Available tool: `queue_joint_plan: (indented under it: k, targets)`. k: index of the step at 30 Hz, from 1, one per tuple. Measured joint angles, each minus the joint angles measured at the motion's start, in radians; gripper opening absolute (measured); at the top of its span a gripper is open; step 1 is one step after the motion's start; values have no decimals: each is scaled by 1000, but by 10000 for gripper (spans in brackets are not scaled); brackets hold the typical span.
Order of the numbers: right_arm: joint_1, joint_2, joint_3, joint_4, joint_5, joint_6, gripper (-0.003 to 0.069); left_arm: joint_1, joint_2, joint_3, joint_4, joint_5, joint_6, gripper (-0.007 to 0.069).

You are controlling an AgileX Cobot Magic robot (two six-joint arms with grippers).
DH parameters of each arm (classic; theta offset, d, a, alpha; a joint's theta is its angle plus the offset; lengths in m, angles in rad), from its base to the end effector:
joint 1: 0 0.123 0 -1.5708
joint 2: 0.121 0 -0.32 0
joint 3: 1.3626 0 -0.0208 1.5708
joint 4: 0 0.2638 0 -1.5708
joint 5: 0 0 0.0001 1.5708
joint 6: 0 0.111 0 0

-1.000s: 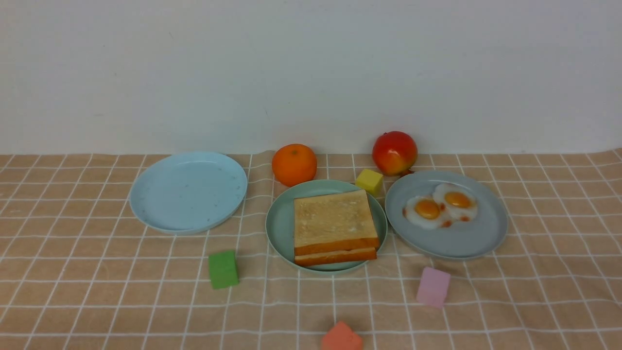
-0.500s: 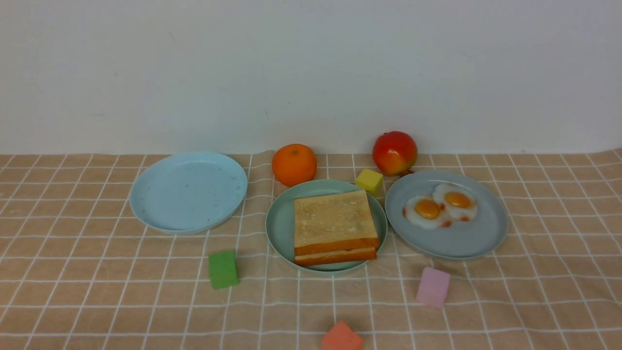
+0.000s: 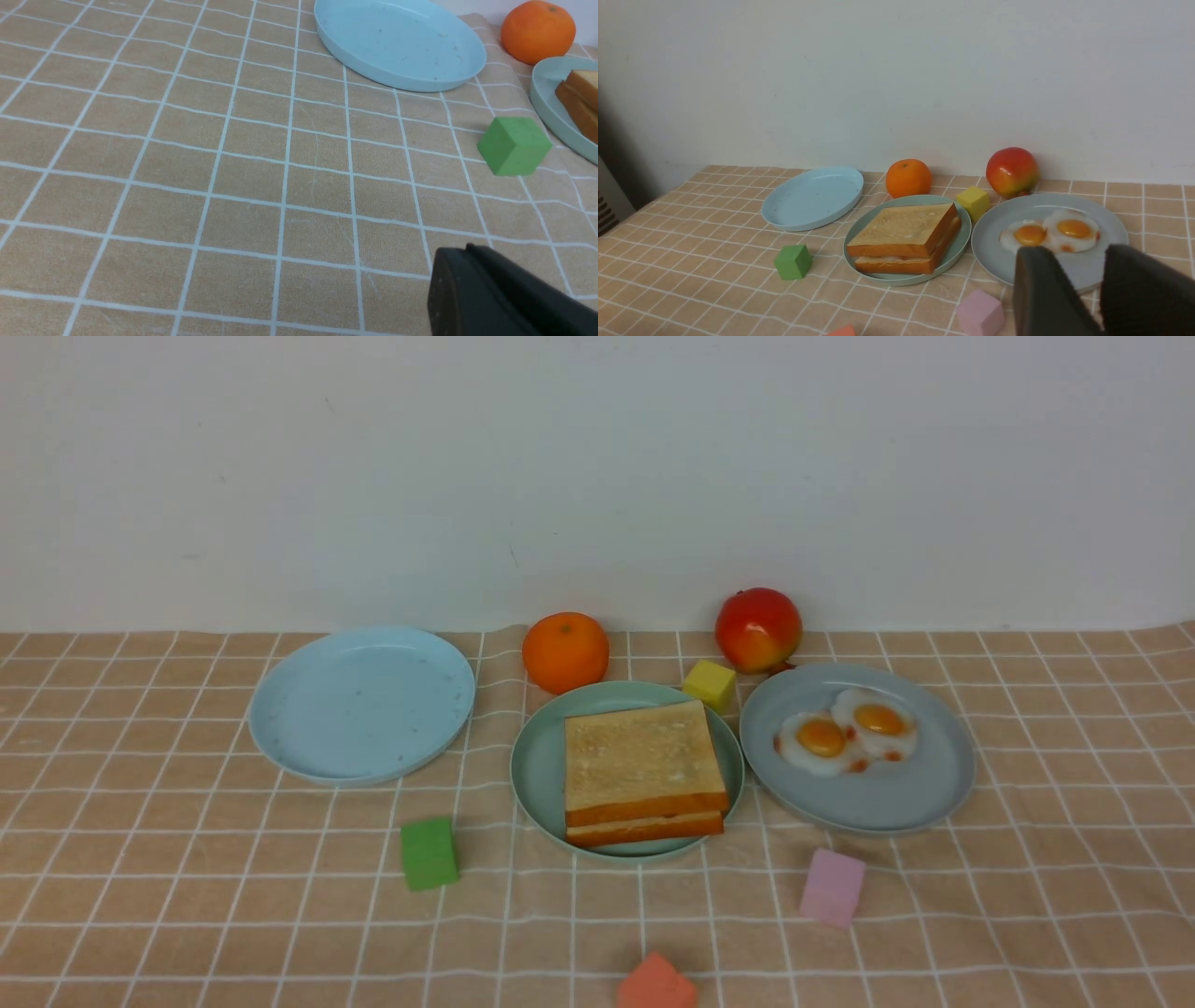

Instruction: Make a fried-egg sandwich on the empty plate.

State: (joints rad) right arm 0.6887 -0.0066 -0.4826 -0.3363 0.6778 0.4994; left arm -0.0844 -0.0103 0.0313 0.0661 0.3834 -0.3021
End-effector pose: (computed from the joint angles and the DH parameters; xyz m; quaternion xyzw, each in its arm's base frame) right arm 0.0148 -0.0176 0.3127 -0.0954 0.7258 0.2330 0.6402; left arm 0.0493 -0.0014 0.1619 -0.0705 0.8066 -0.0851 0.5807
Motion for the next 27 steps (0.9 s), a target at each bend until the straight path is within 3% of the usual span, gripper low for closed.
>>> queue_joint_plan:
  k: [11, 14, 18, 23, 27]
  targets:
    - [-2, 0, 0, -2, 0, 0, 230, 0, 0, 0, 0, 0, 0, 29]
    - [-44, 0, 0, -4, -1, -32, 232, 0, 0, 0, 0, 0, 0, 35]
    - [-171, 0, 5, 46, -25, -203, 233, 0, 0, 0, 0, 0, 0, 39]
    - [-399, 0, 113, 291, -143, -587, 237, 0, 0, 0, 0, 0, 0, 46]
    - [-533, 4, 262, 386, -230, -650, 237, 0, 0, 0, 0, 0, 0, 50]
